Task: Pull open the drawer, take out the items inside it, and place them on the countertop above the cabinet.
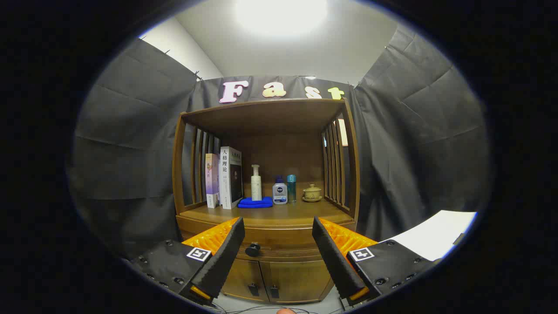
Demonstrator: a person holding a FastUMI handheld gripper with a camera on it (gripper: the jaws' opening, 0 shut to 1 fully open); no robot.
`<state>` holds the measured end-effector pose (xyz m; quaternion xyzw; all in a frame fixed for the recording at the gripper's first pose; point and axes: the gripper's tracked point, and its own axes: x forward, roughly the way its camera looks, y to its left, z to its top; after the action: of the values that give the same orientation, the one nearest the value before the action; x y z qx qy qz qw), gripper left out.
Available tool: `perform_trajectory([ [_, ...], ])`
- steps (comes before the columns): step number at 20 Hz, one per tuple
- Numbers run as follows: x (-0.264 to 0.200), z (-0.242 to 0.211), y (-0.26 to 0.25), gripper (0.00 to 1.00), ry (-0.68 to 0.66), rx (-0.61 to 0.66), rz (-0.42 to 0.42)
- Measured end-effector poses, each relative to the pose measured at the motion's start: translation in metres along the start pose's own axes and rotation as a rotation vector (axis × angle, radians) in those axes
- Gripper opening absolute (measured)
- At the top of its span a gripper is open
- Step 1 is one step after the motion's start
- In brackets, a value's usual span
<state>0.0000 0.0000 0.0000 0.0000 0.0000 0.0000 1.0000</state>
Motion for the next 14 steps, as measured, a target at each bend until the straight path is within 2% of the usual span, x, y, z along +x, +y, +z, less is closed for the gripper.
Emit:
perform_trajectory([
  [14,0.0007,-0.0088,0.0023,0.99,0.007,0.014,0.003],
])
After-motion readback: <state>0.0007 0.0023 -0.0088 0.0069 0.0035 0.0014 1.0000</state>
